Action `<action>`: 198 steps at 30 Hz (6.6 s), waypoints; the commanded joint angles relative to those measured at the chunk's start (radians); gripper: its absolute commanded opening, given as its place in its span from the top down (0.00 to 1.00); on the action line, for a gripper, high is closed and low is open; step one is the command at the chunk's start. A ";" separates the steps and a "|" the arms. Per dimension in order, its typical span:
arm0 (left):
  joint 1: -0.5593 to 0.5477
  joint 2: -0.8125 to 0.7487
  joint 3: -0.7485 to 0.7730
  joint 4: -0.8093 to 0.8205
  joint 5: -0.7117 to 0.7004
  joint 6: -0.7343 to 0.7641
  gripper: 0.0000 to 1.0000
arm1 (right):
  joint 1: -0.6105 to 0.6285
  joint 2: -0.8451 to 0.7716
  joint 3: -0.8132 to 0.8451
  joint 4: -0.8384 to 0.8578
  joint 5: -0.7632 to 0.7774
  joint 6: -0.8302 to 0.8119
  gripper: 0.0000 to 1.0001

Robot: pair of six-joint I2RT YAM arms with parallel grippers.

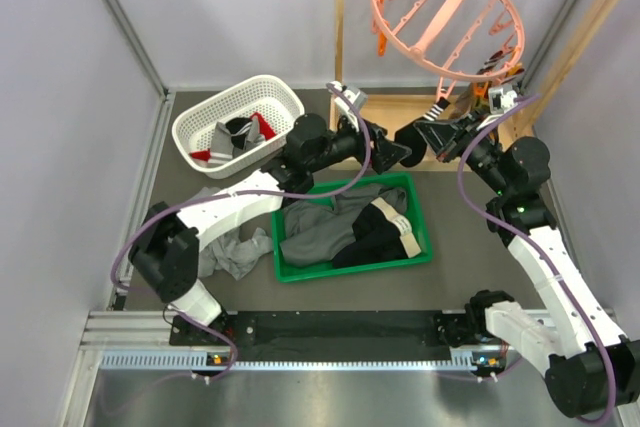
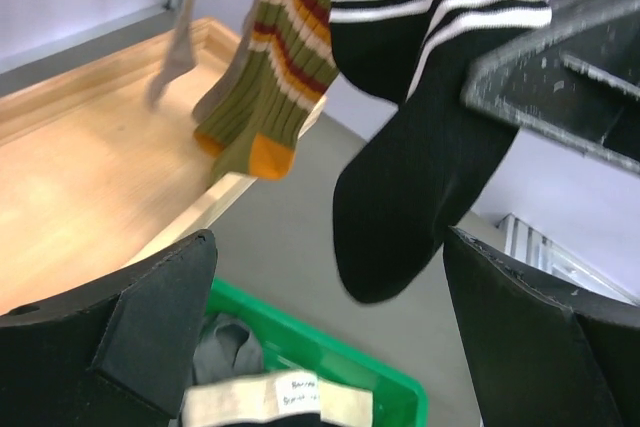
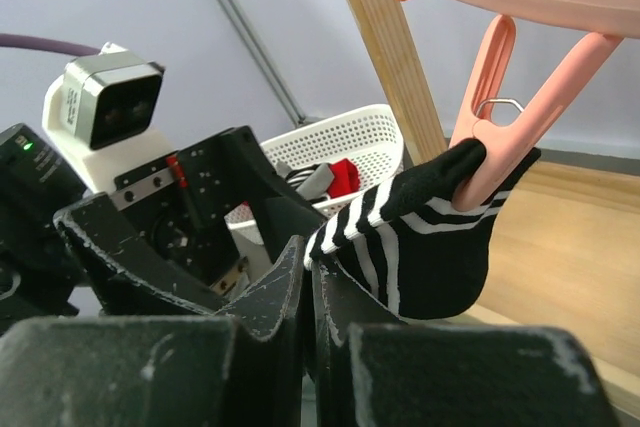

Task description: Remove the socks clipped to the hanger

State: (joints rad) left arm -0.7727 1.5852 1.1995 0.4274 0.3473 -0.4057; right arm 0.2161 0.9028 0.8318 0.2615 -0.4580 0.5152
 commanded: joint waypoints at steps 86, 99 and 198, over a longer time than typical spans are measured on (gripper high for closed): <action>0.071 -0.085 -0.021 -0.111 -0.154 0.004 1.00 | 0.098 0.352 0.691 -0.645 0.584 -0.014 1.00; 0.624 0.071 0.161 -0.401 -0.234 -0.094 1.00 | 0.098 0.326 0.668 -0.624 0.513 -0.014 0.98; -0.181 0.171 0.143 0.140 -0.289 0.038 1.00 | 0.098 0.191 0.865 -1.050 0.755 -0.012 0.39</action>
State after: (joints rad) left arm -0.9463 1.8114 1.3636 0.5388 0.0685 -0.3878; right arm 0.3050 1.1069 1.6485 -0.7166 0.1204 0.5961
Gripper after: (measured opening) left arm 0.023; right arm 0.631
